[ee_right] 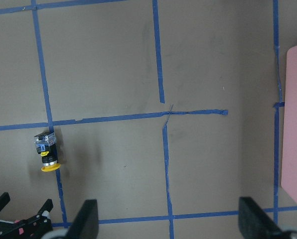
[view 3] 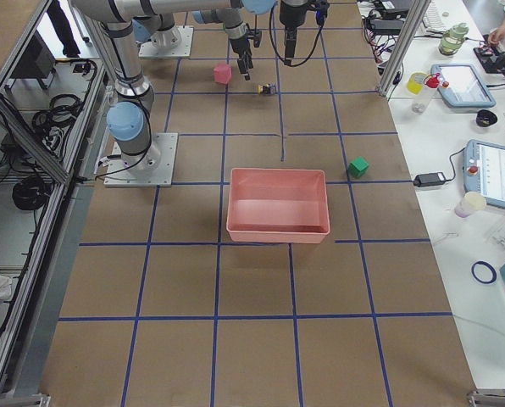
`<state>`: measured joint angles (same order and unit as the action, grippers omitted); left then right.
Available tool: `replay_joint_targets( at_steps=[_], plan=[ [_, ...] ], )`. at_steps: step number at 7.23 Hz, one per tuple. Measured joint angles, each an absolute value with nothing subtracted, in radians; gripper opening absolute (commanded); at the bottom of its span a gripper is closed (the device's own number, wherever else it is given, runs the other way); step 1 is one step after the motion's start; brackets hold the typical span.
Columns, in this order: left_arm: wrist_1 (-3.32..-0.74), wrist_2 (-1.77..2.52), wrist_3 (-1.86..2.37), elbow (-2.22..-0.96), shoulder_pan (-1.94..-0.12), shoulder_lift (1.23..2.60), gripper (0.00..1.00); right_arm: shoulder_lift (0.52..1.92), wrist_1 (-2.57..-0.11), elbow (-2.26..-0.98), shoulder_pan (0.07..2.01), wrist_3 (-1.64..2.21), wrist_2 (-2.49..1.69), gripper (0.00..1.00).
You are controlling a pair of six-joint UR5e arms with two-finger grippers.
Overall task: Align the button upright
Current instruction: 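Raise the right arm away while the left gripper descends over the button, then grasp the button body with the left gripper and tilt it upright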
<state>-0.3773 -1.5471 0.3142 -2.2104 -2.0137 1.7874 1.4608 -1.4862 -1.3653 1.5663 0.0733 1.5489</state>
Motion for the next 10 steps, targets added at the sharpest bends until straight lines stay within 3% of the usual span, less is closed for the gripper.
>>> replay_joint_targets(
  at_steps=[8,9,10],
  plan=[
    [-0.255,-1.611,0.353,-2.121,-2.041,1.977,0.97,1.482,-1.541,-1.383,1.611,0.079,1.602,1.00],
    [-0.254,-1.612,0.353,-2.113,-2.041,1.991,0.75,1.482,-1.554,-1.393,1.618,0.076,1.600,1.00],
    [-0.254,-1.610,0.352,-2.111,-2.041,1.999,0.40,1.481,-1.560,-1.401,1.618,0.071,1.600,1.00]
  ],
)
